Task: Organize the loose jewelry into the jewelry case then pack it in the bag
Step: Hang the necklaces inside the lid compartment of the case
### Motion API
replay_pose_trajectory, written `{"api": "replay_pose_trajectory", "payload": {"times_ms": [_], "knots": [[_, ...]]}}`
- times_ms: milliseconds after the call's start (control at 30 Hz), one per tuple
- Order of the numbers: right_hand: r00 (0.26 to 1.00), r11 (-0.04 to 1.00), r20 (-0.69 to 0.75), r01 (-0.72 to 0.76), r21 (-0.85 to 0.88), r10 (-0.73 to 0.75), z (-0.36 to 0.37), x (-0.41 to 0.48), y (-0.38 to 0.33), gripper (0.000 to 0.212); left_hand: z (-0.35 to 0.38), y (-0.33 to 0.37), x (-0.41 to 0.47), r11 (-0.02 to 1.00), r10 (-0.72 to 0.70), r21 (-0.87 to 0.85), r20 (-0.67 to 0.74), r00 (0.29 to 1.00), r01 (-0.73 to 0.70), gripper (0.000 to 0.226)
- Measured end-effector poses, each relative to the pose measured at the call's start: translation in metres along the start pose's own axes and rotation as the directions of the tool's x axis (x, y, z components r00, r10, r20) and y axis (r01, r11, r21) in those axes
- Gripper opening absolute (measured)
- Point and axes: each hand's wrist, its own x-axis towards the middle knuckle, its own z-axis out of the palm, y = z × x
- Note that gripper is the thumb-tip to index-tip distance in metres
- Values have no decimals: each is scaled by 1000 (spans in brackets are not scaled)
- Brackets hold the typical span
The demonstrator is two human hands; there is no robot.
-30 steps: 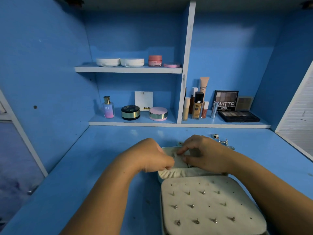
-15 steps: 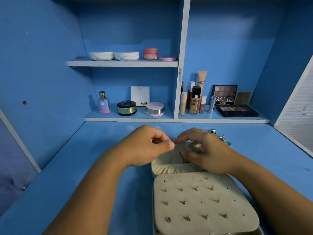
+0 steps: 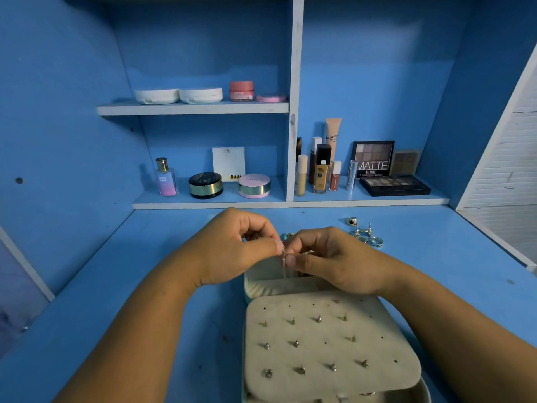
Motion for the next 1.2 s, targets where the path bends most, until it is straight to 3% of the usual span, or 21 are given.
{"api": "replay_pose_trajectory", "payload": {"times_ms": [167,267,467,633,767,1000,1200], "knots": [[993,999,-112,-30,21,32,-3,1,3,23,-2,-4,2,998,-56,-11,-61,997,55,13],[988,997,-132,-78,-15,76,-3,0,3,19,-2,-7,3,996,-92,4,-82,992,93,15],[974,985,-164,-142,100,157,-5,1,0,29,-6,-11,6,971,-223,43,-178,958,234,13],[927,901,-355,-252,-354,120,-2,14,10,23,-5,-14,6,909,-367,159,-131,921,384,16],[938,795,-341,-252,-551,62,-4,27,15,28,0,-17,7,868,-429,201,-154,890,454,20],[931,731,-358,-292,-617,70,-3,38,22,27,12,-27,12,828,-447,251,-244,860,502,24],[928,810,-373,-211,-547,-10,-2,35,29,16,14,-26,15,815,-457,228,-314,832,533,28]]}}
